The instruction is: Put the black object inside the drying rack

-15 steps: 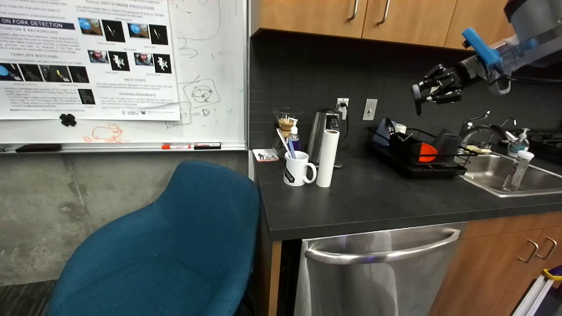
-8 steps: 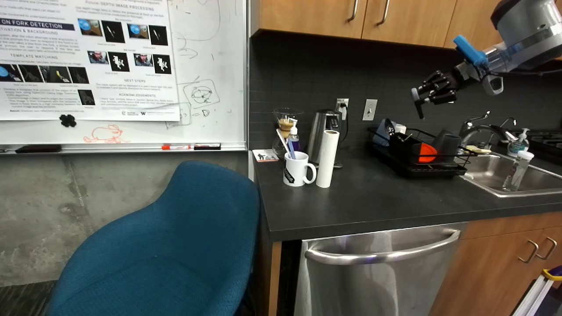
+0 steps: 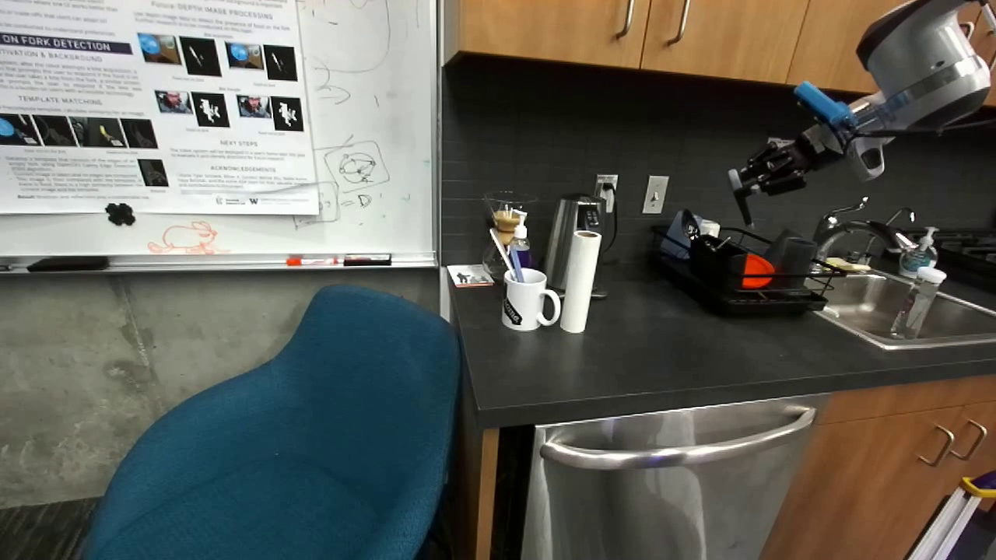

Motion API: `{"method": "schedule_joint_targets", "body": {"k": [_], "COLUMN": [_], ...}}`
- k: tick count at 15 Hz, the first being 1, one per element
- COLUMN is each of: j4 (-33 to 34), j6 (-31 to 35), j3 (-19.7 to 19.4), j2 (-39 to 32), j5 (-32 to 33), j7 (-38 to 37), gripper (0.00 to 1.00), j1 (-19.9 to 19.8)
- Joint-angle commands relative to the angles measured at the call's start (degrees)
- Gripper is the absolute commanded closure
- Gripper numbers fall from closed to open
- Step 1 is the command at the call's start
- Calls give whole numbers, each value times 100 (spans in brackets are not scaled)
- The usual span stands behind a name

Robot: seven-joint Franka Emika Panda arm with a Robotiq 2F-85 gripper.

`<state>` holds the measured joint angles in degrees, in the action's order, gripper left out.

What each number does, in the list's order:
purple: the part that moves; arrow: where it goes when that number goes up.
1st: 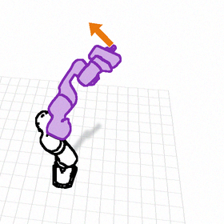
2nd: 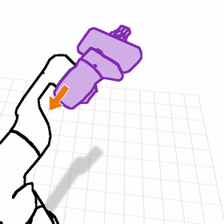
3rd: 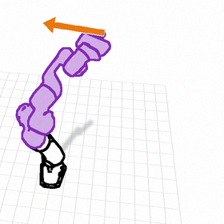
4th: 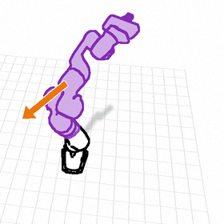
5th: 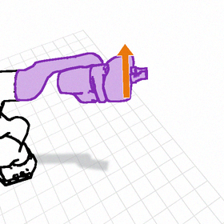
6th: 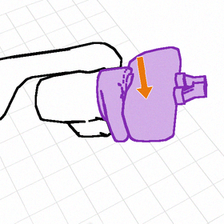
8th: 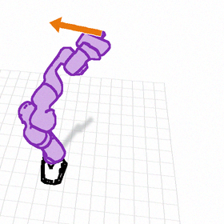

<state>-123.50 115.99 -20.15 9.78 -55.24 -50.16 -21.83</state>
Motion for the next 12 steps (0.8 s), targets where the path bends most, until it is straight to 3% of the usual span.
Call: {"method": "schedule_joint_targets", "body": {"k": [1, 12], "j4": [367, 1007], "j6": [-356, -597], "j3": [-110, -154], "j2": [-342, -1182], "j5": [-189, -394], "j7": [-84, -111], "gripper": [82, 82], "j1": [2, -33]}}
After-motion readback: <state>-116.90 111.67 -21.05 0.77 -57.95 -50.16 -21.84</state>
